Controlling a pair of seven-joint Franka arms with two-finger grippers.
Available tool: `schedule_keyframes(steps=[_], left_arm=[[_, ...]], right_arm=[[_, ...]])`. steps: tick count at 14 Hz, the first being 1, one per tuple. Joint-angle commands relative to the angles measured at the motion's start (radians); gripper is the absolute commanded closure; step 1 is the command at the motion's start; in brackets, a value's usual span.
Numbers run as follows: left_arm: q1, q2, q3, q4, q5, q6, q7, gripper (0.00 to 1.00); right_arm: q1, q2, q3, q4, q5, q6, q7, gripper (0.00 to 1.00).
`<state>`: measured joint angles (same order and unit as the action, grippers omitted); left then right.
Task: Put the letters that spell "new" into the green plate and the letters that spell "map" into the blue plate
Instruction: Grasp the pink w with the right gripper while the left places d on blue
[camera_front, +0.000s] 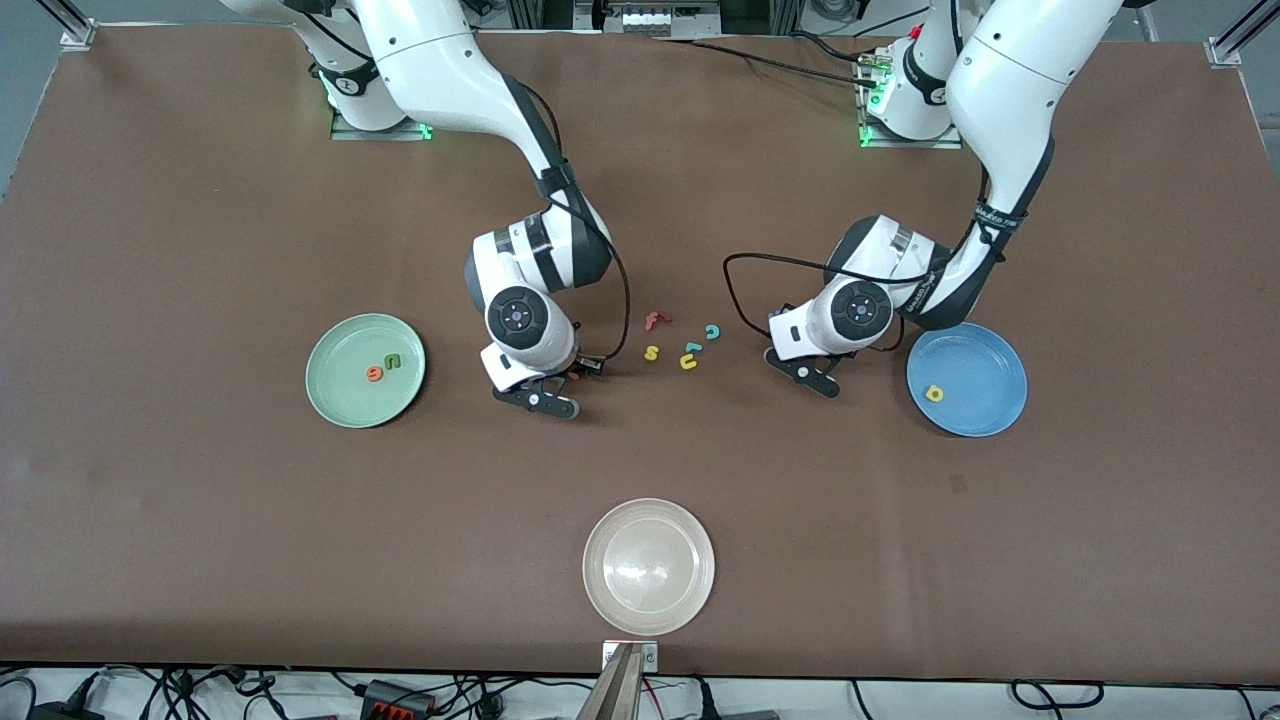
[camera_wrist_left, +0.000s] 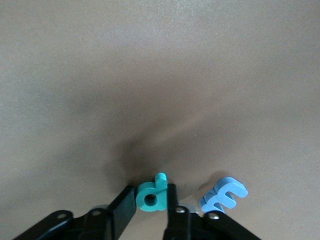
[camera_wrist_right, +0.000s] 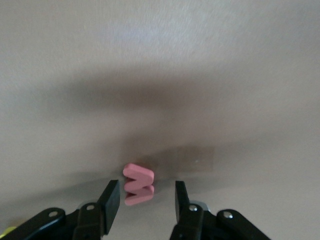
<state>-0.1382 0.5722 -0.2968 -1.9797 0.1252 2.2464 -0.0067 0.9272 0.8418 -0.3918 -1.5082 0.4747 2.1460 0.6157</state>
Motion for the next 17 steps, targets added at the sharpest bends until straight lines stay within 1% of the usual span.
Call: schedule_keyframes(steps=[1,2,3,4,6,7,8,9,10,11,12,13,14,15,16,17], left_arm=[[0.000,0.014,0.025,-0.005,0.054,-0.001,-0.021,0.89],[0.000,0.012,0.025,-0.004,0.054,-0.002,-0.021,0.92],[0.002,0.008,0.025,0.002,0.054,-0.014,-0.021,0.92],[0.003,-0.001,0.028,0.024,0.054,-0.063,-0.021,0.92],[0.006,-0.017,0.038,0.114,0.056,-0.222,-0.016,0.92],[0.009,-0.015,0.051,0.180,0.056,-0.310,-0.013,0.91],[0.021,-0.014,0.073,0.230,0.057,-0.364,-0.006,0.91],[0.040,-0.012,0.083,0.254,0.091,-0.382,0.007,0.91],[0.067,-0.011,0.084,0.259,0.156,-0.380,0.034,0.91],[0.089,-0.009,0.084,0.259,0.216,-0.374,0.054,0.91],[0.126,-0.003,0.082,0.259,0.262,-0.363,0.074,0.91],[0.147,0.006,0.082,0.259,0.270,-0.344,0.102,0.91],[0.167,0.017,0.082,0.254,0.272,-0.318,0.131,0.87],[0.189,0.028,0.082,0.254,0.272,-0.295,0.139,0.67],[0.193,0.031,0.082,0.254,0.271,-0.288,0.139,0.16],[0.196,0.032,0.081,0.255,0.266,-0.291,0.140,0.00]], right_arm=[[0.013,0.025,-0.010,0.023,0.018,0.006,0.021,0.48],[0.012,0.025,-0.010,0.023,0.018,0.008,0.021,0.49],[0.012,0.025,-0.010,0.023,0.016,0.008,0.019,0.49],[0.010,0.025,-0.010,0.023,0.016,0.008,0.016,0.49],[0.006,0.025,-0.010,0.023,0.015,0.008,0.015,0.51],[0.004,0.025,-0.012,0.023,0.015,0.008,0.015,0.52],[0.002,0.025,-0.012,0.023,0.015,0.009,0.013,0.53],[0.005,0.025,-0.010,0.023,0.013,0.020,0.015,0.53],[0.009,0.028,-0.010,0.023,0.012,0.028,0.013,0.54],[0.010,0.031,-0.012,0.023,0.012,0.028,0.013,0.58],[0.010,0.033,-0.012,0.023,0.012,0.028,0.012,0.59],[0.010,0.033,-0.010,0.023,0.010,0.029,0.010,0.63],[0.010,0.033,-0.012,0.023,0.009,0.031,0.010,0.67],[0.012,0.031,-0.013,0.023,0.007,0.029,0.006,0.78],[0.010,0.028,-0.015,0.023,0.001,0.029,0.003,0.85],[0.010,0.025,-0.018,0.023,0.001,0.029,-0.002,0.92]])
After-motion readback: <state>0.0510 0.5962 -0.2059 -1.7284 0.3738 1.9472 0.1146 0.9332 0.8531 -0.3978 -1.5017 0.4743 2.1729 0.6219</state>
